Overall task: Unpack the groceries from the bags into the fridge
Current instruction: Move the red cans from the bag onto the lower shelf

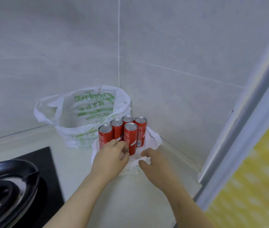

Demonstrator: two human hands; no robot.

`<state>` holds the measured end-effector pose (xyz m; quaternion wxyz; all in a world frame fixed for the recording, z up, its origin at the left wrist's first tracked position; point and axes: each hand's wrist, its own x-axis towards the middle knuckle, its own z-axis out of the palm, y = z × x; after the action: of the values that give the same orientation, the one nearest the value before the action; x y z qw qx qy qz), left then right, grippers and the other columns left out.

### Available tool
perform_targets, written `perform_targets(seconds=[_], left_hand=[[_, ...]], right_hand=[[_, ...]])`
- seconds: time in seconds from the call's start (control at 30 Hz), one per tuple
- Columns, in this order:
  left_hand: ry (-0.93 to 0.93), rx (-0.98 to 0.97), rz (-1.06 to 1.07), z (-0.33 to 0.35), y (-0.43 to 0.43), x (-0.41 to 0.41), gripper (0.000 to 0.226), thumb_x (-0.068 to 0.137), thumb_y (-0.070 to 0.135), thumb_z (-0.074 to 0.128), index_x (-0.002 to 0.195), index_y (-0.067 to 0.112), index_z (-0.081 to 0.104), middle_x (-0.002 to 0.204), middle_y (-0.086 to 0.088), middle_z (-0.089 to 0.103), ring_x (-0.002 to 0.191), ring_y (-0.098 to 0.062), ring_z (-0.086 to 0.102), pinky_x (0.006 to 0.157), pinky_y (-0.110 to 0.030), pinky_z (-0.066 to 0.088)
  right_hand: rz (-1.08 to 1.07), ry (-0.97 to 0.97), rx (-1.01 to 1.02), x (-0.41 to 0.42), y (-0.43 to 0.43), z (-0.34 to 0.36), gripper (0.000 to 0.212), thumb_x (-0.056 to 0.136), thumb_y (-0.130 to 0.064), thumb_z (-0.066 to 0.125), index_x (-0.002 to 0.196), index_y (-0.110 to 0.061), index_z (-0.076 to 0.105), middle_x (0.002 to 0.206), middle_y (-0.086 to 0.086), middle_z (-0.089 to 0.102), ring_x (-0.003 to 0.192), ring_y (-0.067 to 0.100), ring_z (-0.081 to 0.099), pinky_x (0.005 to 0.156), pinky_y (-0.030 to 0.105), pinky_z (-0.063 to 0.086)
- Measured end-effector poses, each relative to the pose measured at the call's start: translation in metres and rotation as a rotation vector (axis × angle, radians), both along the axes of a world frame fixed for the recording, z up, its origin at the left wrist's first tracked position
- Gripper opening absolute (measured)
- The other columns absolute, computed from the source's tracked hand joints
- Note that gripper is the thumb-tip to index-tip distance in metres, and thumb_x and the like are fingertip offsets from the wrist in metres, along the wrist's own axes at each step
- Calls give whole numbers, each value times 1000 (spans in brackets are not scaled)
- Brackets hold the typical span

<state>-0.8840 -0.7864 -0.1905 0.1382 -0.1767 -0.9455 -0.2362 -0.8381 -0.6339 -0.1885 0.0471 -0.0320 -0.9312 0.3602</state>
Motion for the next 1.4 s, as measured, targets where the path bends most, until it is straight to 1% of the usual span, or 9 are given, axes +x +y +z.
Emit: perform_targets(seconds=[0.3,0.47,0.6,0.7,0.8,0.93,1.07,1.3,1.4], left_hand=[[-17,8,138,-8,-11,-46,27,88,30,54,113,21,62,111,2,57,106,-21,53,83,-33,47],[167,-75,224,-14,-21,-71,32,69,33,45,82,16,69,88,-5,63,83,-31,58,69,-38,53],[116,-60,286,-24,-25,-92,44,60,21,76,102,13,66,117,-13,60,107,-37,54,80,-48,51],[-15,-107,308,-21,-26,-105,59,80,28,64,132,9,46,139,-8,44,126,-30,43,97,-41,42],[-156,-138,324,-23,-27,-113,60,88,35,51,140,13,32,139,-1,40,126,-23,41,97,-35,40],[-185,-42,328,-30,-31,-113,67,88,42,56,142,15,29,136,-3,42,125,-22,42,98,-33,40],[-268,130,354,-34,-33,-122,68,78,43,68,134,17,39,127,-6,50,119,-25,45,95,-36,41],[-198,360,472,-31,-14,-103,61,62,34,77,112,15,48,110,-1,52,101,-21,52,75,-29,42],[-158,378,480,-27,-6,-96,61,60,39,77,110,18,49,106,4,51,98,-19,54,76,-30,45]], right_hand=[[69,-21,10,-59,-1,-3,18,88,-23,54,105,-20,59,105,-6,53,99,15,55,88,32,46],[62,76,20,-87,-4,-9,16,86,-21,56,99,-15,61,100,-2,55,94,16,52,85,30,45],[52,138,125,-107,-7,-11,21,87,-24,54,107,-18,59,114,-5,53,101,13,50,83,21,39],[9,192,246,-120,-13,-13,35,88,-28,50,123,-24,52,133,-9,44,117,16,43,94,25,35],[17,238,273,-129,-21,-18,44,87,-26,52,130,-24,49,142,-6,40,122,23,42,100,33,33],[84,182,301,-134,-21,-28,53,87,-27,53,139,-26,41,150,-3,32,124,27,41,102,38,32],[104,72,372,-134,-17,-34,61,92,-34,43,147,-35,18,157,-9,7,140,19,19,113,34,14],[113,78,408,-136,-15,-37,64,91,-36,42,147,-36,13,158,-8,5,145,18,7,116,40,3],[106,77,411,-135,-15,-39,65,90,-37,43,147,-36,12,158,-9,4,145,17,6,116,40,2]])
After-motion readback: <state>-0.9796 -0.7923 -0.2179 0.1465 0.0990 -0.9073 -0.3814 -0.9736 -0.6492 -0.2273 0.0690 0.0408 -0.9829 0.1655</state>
